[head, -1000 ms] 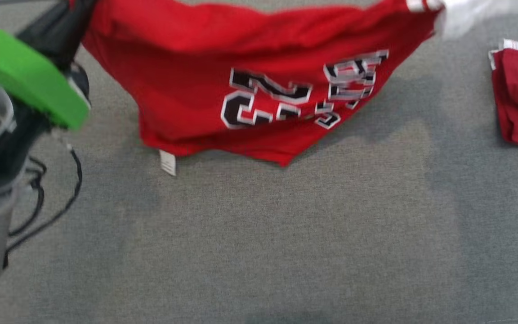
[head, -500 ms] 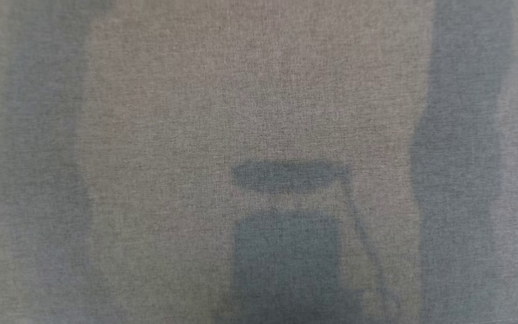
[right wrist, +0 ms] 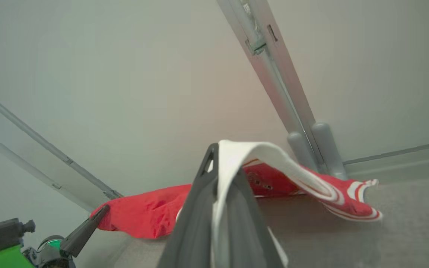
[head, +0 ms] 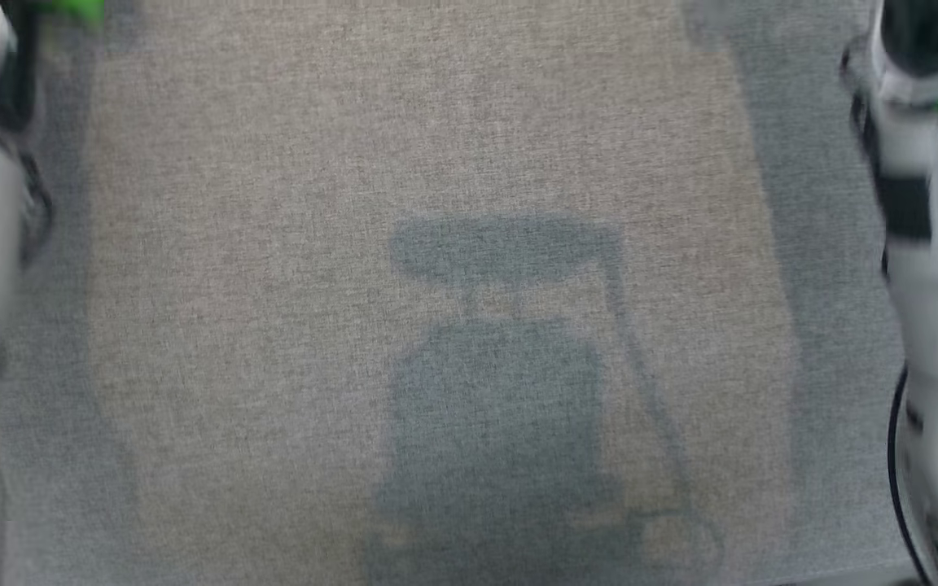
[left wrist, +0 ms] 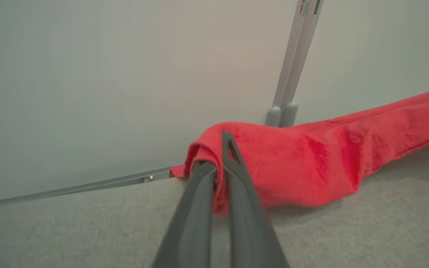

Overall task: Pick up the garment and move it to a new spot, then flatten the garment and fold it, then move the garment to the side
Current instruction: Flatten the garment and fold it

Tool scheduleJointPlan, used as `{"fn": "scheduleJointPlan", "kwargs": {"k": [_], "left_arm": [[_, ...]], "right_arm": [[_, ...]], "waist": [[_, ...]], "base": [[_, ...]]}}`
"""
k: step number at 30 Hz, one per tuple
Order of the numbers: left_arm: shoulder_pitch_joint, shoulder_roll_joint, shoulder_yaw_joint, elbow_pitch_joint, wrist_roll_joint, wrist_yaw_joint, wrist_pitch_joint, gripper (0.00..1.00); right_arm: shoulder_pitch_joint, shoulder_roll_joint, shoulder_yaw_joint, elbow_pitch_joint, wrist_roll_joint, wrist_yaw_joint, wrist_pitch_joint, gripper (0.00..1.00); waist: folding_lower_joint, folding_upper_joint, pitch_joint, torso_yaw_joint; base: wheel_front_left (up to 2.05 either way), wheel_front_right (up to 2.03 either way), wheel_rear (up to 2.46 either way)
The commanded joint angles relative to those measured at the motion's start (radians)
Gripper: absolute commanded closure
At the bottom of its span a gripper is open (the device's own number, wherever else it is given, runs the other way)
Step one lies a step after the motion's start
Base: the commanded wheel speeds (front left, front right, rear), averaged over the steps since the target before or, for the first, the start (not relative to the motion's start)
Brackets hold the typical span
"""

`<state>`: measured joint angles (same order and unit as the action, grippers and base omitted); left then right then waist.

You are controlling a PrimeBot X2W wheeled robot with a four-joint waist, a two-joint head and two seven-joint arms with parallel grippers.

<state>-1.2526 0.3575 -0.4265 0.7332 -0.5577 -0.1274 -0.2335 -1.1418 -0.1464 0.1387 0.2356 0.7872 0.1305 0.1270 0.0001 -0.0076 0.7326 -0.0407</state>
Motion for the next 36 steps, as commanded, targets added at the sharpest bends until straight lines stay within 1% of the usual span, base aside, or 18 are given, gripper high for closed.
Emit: {"fn": "scheduleJointPlan", "kwargs": {"k": [1,5,6,7,10,11,14,16,19,21,22,24,27,29,33,34,36], "left_arm": [[0.08,0.013,-0.003,-0.006,-0.022,-0.002,-0.009,1.0],[0.288,0.023,-0.017,-0.073,-0.063,-0.004,-0.022,1.0],[0.339,0.025,-0.018,-0.1,-0.071,-0.004,-0.024,1.0],[0.339,0.025,-0.018,-0.1,-0.071,-0.004,-0.024,1.0],[0.493,0.032,-0.002,-0.191,-0.1,0.014,-0.029,1.0],[0.605,0.036,0.008,-0.261,-0.118,0.037,-0.03,1.0],[0.783,0.047,0.017,-0.385,-0.146,0.077,-0.03,1.0],[0.901,0.068,0.02,-0.481,-0.132,0.116,-0.031,1.0],[1.092,0.046,0.026,-0.626,-0.165,0.17,-0.031,1.0],[1.196,0.054,0.016,-0.698,-0.156,0.202,-0.031,1.0],[1.239,0.041,0.006,-0.733,-0.169,0.21,-0.031,1.0],[1.303,0.035,-0.018,-0.78,-0.172,0.223,-0.02,1.0],[1.358,0.037,-0.045,-0.842,-0.183,0.232,0.013,1.0],[1.366,0.048,-0.055,-0.882,-0.194,0.231,0.045,1.0],[1.329,0.085,-0.039,-0.957,-0.228,0.237,0.123,1.0],[1.303,0.104,-0.018,-1.0,-0.265,0.238,0.176,1.0],[1.275,0.129,0.007,-1.039,-0.306,0.247,0.235,1.0]], "right_arm": [[0.092,-0.019,0.011,-0.04,0.03,0.001,-0.001,1.0],[0.354,-0.093,0.003,-0.171,0.1,0.001,0.008,1.0],[0.418,-0.106,-0.005,-0.204,0.117,0.001,0.017,1.0],[0.418,-0.106,-0.005,-0.204,0.117,0.001,0.017,1.0],[0.608,-0.143,-0.038,-0.294,0.144,0.0,0.044,1.0],[0.735,-0.154,-0.059,-0.347,0.158,0.001,0.068,1.0],[0.912,-0.182,-0.079,-0.414,0.164,0.001,0.11,1.0],[1.021,-0.201,-0.086,-0.447,0.156,0.0,0.126,1.0],[1.178,-0.209,-0.118,-0.489,0.173,0.0,0.121,1.0],[1.27,-0.208,-0.135,-0.518,0.189,0.0,0.116,1.0],[1.317,-0.209,-0.146,-0.532,0.193,0.0,0.113,1.0],[1.404,-0.202,-0.163,-0.56,0.216,0.0,0.106,1.0],[1.486,-0.196,-0.182,-0.614,0.258,0.0,0.11,1.0],[1.504,-0.195,-0.194,-0.645,0.29,0.0,0.119,1.0],[1.441,-0.203,-0.229,-0.683,0.349,0.001,0.144,1.0],[1.395,-0.213,-0.252,-0.677,0.374,0.0,0.173,1.0],[1.341,-0.225,-0.273,-0.659,0.395,0.001,0.211,1.0]], "waist": [[-0.0001,0.0076,-0.056,-0.011],[-0.0001,0.0076,-0.138,-0.005],[-0.0001,0.0076,-0.157,-0.002],[-0.0001,0.0076,-0.157,-0.002],[-0.0001,0.0076,-0.216,0.005],[-0.0001,0.0076,-0.252,0.012],[-0.0001,0.0076,-0.296,0.017],[-0.0001,0.0076,-0.315,0.014],[-0.0001,0.0076,-0.334,0.023],[-0.0001,0.0076,-0.339,0.03],[-0.0001,0.0076,-0.342,0.036],[-0.0001,0.0076,-0.344,0.049],[-0.0001,0.0076,-0.341,0.057],[-0.0001,0.0076,-0.338,0.057],[-0.0001,0.0076,-0.327,0.055],[-0.0001,0.0076,-0.314,0.053],[-0.0001,0.0076,-0.298,0.057]], "base": [[0.0,0.0,0.0],[0.0,0.0,0.0],[0.0,0.0,0.0],[0.0,0.0,0.0],[0.0,0.0,0.0],[0.0,0.0,0.0],[0.0,0.0,0.0],[0.0,0.0,0.0],[0.0,0.0,0.0],[0.0,0.0,0.0],[0.0,0.0,0.0],[0.0,0.0,0.0],[0.0,0.0,0.0],[0.0,0.0,0.0],[0.0,0.0,0.0],[0.0,0.0,0.0],[0.0,0.0,0.0]]}}
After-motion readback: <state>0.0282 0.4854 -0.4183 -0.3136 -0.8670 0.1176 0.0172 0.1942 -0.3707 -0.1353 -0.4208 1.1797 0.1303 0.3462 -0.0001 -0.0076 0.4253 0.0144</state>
